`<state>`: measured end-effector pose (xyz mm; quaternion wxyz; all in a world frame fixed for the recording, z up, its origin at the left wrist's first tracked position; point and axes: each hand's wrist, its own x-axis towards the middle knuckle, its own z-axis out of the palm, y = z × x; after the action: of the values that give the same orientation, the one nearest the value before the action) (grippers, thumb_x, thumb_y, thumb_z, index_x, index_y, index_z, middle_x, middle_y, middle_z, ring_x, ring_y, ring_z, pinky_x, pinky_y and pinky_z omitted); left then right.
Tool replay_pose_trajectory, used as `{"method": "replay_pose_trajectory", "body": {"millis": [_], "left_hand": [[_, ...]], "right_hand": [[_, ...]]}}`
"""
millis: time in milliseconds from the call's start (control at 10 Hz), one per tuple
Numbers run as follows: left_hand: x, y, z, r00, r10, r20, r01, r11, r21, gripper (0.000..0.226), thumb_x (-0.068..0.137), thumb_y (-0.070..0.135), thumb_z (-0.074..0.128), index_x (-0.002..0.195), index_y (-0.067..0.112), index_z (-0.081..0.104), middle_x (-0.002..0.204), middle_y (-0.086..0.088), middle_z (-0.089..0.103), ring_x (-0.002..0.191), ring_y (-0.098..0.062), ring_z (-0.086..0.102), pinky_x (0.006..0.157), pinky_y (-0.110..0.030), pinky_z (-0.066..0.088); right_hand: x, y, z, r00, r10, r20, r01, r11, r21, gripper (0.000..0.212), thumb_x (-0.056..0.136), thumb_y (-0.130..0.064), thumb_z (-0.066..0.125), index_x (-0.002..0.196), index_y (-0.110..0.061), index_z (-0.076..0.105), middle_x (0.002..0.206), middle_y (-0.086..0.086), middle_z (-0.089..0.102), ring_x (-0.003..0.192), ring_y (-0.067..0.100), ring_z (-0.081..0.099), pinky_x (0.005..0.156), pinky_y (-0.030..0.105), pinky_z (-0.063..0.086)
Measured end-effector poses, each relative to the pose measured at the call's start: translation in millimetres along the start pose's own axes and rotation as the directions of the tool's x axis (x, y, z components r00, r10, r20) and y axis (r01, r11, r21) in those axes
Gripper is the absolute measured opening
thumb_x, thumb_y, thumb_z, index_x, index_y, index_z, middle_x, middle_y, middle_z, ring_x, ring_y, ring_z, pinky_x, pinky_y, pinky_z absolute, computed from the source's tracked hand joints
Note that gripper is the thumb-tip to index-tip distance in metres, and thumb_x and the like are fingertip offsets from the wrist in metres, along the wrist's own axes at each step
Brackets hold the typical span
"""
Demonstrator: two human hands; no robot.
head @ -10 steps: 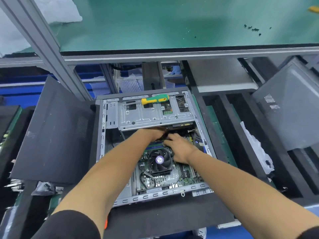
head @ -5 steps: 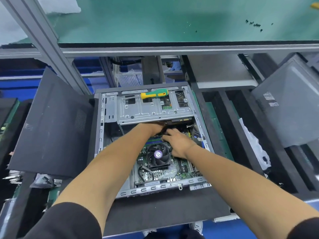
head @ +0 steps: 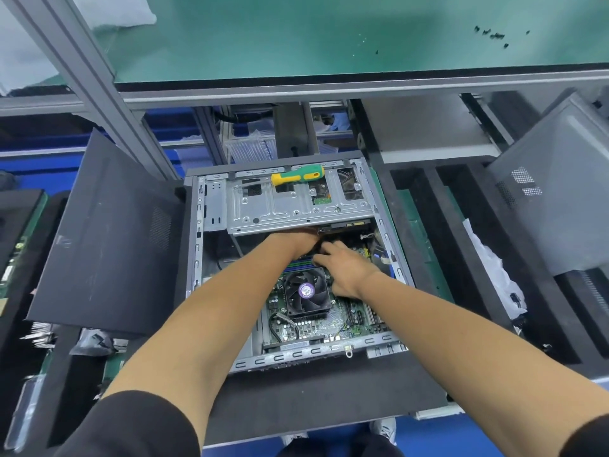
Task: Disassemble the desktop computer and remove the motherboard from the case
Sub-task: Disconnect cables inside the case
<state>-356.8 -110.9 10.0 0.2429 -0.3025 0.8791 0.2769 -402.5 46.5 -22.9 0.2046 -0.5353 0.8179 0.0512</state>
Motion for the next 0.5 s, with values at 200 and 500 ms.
{"method": "replay_pose_trajectory", "body": {"millis": [200,500], "left_hand": [[8.1,-5.7,1.3,0.999,0.016,0.039,-0.015,0.999,-0.036,0.022,0.108,0.019,0.029,0.098,0.02,0.048,0.114,-0.01,0.06,0.079,-0.018,0.05,0.085,-0.033,0.04],[-5.6,-11.4,2.9,0.978,0.206,-0.01,-0.129,0.648,0.751,0.051,0.105,0.055,0.023,0.12,0.017,0.053,0.145,-0.007,0.051,0.112,-0.024,0.052,0.086,-0.03,0.034]], "right_hand": [[-1.6,-1.3,-1.7,1.0,0.008,0.013,-0.008,1.0,0.001,0.076,0.076,-0.012,0.07,0.146,-0.021,0.043,0.153,0.007,0.033,0.135,0.028,0.034,0.096,0.045,0.054],[-3.6,-3.7,-1.1,1.0,0.007,-0.002,-0.007,1.0,0.027,0.079,0.075,-0.012,0.071,0.148,-0.02,0.042,0.144,0.006,0.039,0.129,0.026,0.037,0.097,0.043,0.053]]}}
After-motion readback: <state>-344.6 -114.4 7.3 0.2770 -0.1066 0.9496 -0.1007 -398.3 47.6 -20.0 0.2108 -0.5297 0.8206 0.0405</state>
